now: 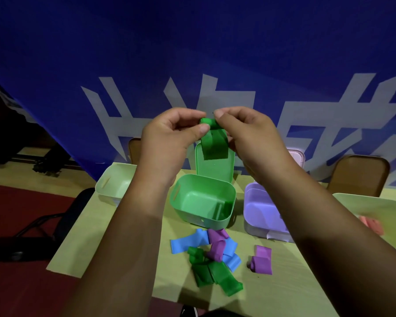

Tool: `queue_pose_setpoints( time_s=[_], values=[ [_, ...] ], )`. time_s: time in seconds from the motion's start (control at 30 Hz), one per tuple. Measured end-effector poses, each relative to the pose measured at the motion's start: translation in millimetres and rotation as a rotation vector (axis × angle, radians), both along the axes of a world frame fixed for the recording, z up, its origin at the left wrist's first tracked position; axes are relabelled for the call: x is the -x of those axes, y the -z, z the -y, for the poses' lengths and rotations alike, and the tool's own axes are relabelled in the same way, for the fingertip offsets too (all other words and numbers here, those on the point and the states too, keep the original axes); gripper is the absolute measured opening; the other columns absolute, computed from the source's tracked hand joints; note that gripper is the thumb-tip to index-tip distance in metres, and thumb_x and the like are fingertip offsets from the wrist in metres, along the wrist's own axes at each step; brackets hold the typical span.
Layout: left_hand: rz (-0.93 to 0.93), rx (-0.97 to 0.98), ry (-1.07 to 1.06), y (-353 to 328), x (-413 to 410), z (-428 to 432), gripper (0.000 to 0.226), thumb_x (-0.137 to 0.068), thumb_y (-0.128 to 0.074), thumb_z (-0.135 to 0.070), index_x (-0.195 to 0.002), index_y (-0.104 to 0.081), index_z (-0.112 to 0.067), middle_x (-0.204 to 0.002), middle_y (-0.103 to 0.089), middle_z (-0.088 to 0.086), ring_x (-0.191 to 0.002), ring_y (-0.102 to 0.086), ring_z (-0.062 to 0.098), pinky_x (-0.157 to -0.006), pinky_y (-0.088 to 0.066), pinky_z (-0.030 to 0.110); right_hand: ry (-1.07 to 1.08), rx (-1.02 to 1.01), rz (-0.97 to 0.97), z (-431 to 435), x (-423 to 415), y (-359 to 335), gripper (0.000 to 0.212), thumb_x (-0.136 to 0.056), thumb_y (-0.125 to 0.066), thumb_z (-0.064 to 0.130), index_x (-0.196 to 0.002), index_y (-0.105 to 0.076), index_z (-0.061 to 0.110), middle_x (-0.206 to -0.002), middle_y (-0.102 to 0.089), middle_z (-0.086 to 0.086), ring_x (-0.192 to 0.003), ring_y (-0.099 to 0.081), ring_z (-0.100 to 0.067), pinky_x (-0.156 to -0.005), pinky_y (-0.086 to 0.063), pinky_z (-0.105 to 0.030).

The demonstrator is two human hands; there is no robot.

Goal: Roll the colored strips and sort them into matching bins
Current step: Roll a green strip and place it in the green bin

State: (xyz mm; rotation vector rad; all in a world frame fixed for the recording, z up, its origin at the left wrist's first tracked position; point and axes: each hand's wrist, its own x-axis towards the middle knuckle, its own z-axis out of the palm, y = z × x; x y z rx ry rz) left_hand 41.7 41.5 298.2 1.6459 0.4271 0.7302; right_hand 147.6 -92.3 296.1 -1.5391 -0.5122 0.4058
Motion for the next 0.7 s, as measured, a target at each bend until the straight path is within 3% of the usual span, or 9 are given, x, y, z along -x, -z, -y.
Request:
queue_pose_setpoints(
  time_s=[0.13,0.3,0.5,0.7],
  values=[
    [-0.011,-0.020,0.011,-0.1,0.2,0.6,0.027,-0.087,-0.084,0.000,-0.108,-0.082,-0.017,-0.101,-0.082,-0.001,-0.100,-0.078,0.015,-0.085,-0.061,0.024,-0.027,0.049,-0.014,0.8,-0.8,3.2,0.031,-0.093,-0.073,0.053,-0.107,-0.081,0.027,-0.101,-0.081,0.003,-0.101,-0.078,-0.021,-0.098,-0.061,-0.056],
    [0.005,0.089,0.025,2.6,-0.8,-0.3,0.036,-0.088,-0.082,0.006,-0.120,-0.077,-0.011,-0.112,-0.081,0.006,-0.108,-0.078,0.018,-0.089,-0.061,0.025,-0.006,-0.036,-0.079,0.5,-1.4,3.6,0.017,-0.101,-0.075,0.027,-0.115,-0.077,0.018,-0.103,-0.081,-0.006,-0.103,-0.077,-0.028,-0.098,-0.062,-0.052],
    [-0.018,0.230,0.051,3.8,-1.1,1.4,0.025,-0.096,-0.079,-0.009,-0.121,-0.075,-0.011,-0.114,-0.081,0.010,-0.111,-0.078,0.027,-0.102,-0.062,0.044,-0.003,-0.080,-0.055,-2.0,-4.1,7.7,0.021,-0.100,-0.073,0.011,-0.121,-0.075,0.017,-0.111,-0.078,-0.013,-0.108,-0.076,-0.032,-0.102,-0.060,-0.053],
    [-0.048,0.221,0.036,3.8,-1.1,0.8,0.021,-0.098,-0.078,-0.015,-0.119,-0.078,-0.011,-0.111,-0.082,0.012,-0.109,-0.078,0.031,-0.103,-0.062,0.050,-0.031,-0.127,-0.068,-4.0,-1.7,8.0,0.031,-0.098,-0.071,-0.001,-0.125,-0.071,0.014,-0.118,-0.078,-0.009,-0.112,-0.076,-0.023,-0.105,-0.060,-0.044]
  ],
)
